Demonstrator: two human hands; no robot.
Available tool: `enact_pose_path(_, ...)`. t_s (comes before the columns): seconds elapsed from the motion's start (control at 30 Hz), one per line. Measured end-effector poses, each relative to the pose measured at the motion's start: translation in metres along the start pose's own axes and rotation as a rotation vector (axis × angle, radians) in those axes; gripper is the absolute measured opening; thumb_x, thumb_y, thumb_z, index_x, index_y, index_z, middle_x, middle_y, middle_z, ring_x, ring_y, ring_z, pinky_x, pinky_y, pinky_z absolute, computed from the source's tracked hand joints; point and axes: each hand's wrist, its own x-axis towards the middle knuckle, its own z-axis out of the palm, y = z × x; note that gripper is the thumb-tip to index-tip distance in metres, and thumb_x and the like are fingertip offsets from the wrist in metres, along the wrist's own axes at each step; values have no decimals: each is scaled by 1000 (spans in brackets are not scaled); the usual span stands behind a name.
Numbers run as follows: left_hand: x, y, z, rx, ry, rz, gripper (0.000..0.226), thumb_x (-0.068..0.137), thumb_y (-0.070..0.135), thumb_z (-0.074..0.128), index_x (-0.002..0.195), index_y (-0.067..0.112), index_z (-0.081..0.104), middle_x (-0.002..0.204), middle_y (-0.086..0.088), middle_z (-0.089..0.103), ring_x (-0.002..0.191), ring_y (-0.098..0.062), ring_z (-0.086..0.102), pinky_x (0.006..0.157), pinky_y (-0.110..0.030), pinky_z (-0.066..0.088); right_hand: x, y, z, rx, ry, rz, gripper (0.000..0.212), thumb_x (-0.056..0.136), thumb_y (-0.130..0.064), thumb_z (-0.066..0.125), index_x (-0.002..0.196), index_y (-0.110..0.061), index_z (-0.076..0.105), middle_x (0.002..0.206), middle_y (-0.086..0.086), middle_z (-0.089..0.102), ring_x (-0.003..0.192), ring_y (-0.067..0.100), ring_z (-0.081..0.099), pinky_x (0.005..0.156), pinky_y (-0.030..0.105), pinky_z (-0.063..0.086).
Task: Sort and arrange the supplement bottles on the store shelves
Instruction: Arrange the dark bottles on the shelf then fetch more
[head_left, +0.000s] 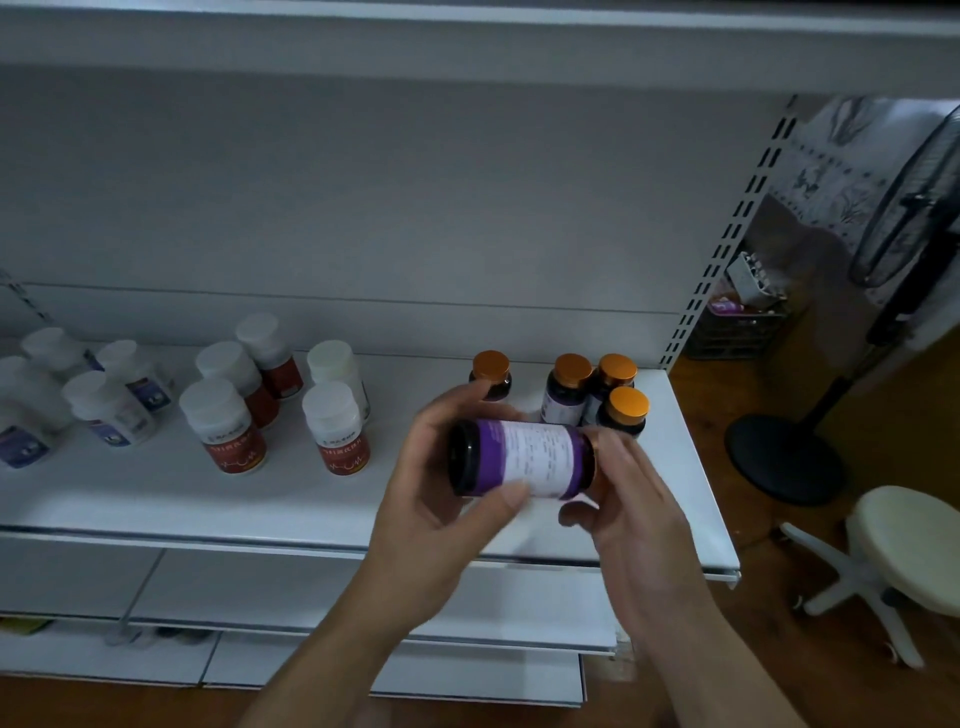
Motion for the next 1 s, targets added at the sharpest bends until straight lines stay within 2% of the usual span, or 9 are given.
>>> enact_pose_path(0.13,-3,-6,2,-76,164,-218,39,70,35,79,107,34,65,108,1,68,105,-20,66,78,-27,56,0,-6,0,-261,-113,-136,40,81,-31,60,120,-34,50,100,-26,64,101,5,64,69,20,55)
enact_pose_path(0.23,-1,-9,-2,9,191,-329,37,75,51,76,104,32,65,103,4,71,104,-21,67,83,-30,57,1,-5,-2,-319,-134,-132,45,76,-29,69,118,-36,53,100,-18,65,96,9,66,70,21,55)
enact_pose_path(0.37,-1,-7,-13,-4,23,-237,58,78,29,69,132,23,50,128,4,61,118,-14,58,88,-23,51,6,-2,-2,-279,-79,-105,35,77,-35,72,108,-30,58,91,-7,70,77,13,68,63,24,56)
enact_pose_path(0.47,0,-6,-16,-15,-2,-201,45,81,8,70,124,15,57,122,-4,64,112,-17,61,85,-22,52,7,-2,-2,-261,-88,-77,30,82,-42,71,107,-32,56,92,-13,70,82,11,68,66,23,57)
enact_pose_path(0.63,2,-7,-10,23,98,-237,33,81,20,67,113,15,65,109,-4,70,102,-16,66,78,-21,53,6,-5,-3,-271,-156,-127,51,78,-24,67,124,-35,49,104,-21,65,99,8,65,72,21,56)
enact_pose_path(0.73,3,-8,-12,38,43,-180,46,81,21,71,124,15,57,120,-2,65,110,-16,62,83,-21,51,7,-5,-2,-304,-107,-127,36,81,-37,74,113,-35,57,94,-21,68,89,6,67,65,21,56)
enact_pose_path(0.83,3,-8,-13,22,0,-154,50,80,15,70,127,10,54,125,-8,61,113,-21,60,85,-23,52,7,-4,-2,-307,-66,-103,33,75,-47,62,106,-37,57,89,-24,68,83,3,67,63,21,56)
enact_pose_path(0.9,3,-6,-12,10,37,-177,38,82,9,70,119,8,60,118,-7,66,108,-19,63,83,-22,52,7,-4,-3,-309,-106,-95,34,81,-46,69,111,-38,55,93,-25,67,91,2,66,72,22,57)
enact_pose_path(1.0,3,-8,-9,38,92,-214,29,85,16,71,114,11,65,108,-2,70,104,-15,65,79,-19,52,7,-2,-6,-296,-160,-126,43,78,-26,70,118,-32,55,104,-21,66,102,5,64,82,23,56)
